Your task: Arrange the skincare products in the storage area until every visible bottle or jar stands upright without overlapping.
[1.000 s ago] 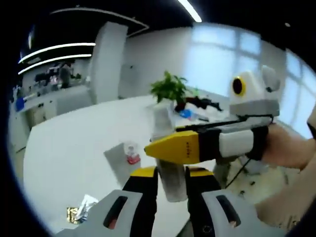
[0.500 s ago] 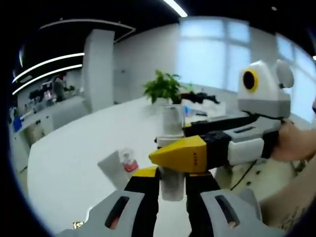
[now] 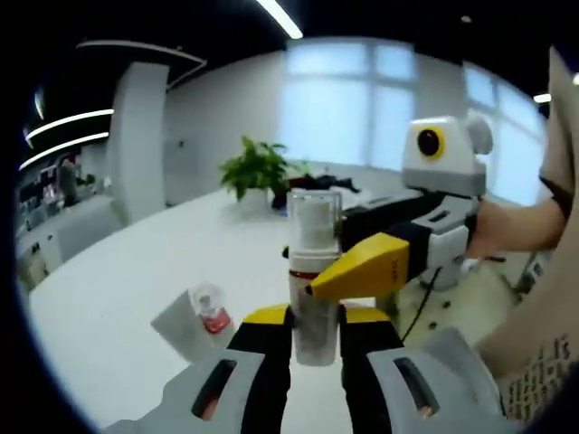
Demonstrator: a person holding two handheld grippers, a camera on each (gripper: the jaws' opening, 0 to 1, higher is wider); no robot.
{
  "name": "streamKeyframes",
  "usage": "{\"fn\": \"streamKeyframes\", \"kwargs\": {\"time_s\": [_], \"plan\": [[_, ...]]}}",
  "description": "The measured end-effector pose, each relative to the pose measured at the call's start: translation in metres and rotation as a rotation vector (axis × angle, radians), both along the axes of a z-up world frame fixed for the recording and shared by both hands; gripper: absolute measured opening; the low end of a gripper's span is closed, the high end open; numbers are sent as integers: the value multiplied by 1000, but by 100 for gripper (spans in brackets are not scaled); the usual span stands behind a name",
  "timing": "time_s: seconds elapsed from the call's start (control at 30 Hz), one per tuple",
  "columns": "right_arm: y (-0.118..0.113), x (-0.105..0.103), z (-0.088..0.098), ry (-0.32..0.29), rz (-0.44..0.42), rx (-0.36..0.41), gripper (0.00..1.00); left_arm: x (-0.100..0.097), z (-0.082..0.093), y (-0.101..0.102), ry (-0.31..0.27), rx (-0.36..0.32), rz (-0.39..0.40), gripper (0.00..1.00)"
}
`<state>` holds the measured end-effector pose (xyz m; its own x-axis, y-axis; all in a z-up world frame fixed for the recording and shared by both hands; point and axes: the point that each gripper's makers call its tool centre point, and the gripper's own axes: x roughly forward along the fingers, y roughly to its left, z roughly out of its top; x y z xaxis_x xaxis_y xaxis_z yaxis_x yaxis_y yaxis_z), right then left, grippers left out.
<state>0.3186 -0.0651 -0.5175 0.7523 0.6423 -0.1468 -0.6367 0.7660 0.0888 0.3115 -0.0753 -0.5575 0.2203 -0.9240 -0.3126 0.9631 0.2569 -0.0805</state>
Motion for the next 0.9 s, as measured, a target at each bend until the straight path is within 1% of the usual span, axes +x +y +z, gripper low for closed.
{"fn": "streamKeyframes", "kwargs": {"time_s": [0.07, 0.13, 0.2, 0.27, 0.3, 0.33, 0.37, 0.43, 0.5, 0.67, 0.77, 0.83, 0.9], "plan": [[0, 2, -2, -1, 9, -6, 23, 1, -2, -1, -8, -12, -32, 15], [0, 4, -3, 0, 13, -7, 23, 4, -5, -1, -7, -17, -45, 16], [1, 8, -11, 8, 11, -31, 22, 6, -10, -2, -17, -12, -64, 16], [2, 11, -19, 15, 7, -54, 22, 9, -17, -2, -13, -9, -78, 16], [3, 12, -22, 17, 4, -58, 22, 11, -22, -2, -17, -5, -87, 16], [3, 12, -23, 17, 3, -60, 22, 11, -24, -1, -18, -4, -89, 16], [4, 15, -32, 31, -8, -75, 22, 14, -32, -1, -19, 13, -97, 16], [5, 18, -43, 43, -17, -93, 22, 19, -45, 0, -18, 28, -104, 16], [5, 21, -55, 66, -26, -106, 22, 20, -56, 1, -13, 45, -111, 16], [4, 28, -81, 95, -51, -186, 22, 24, -79, -4, 7, 72, -111, 16], [4, 31, -94, 105, -50, -218, 21, 25, -93, -6, 23, 90, -110, 16], [5, 34, -105, 117, -55, -224, 21, 27, -104, -5, 29, 106, -108, 16], [4, 37, -119, 124, -63, -241, 21, 30, -114, -5, 21, 130, -106, 16]]}}
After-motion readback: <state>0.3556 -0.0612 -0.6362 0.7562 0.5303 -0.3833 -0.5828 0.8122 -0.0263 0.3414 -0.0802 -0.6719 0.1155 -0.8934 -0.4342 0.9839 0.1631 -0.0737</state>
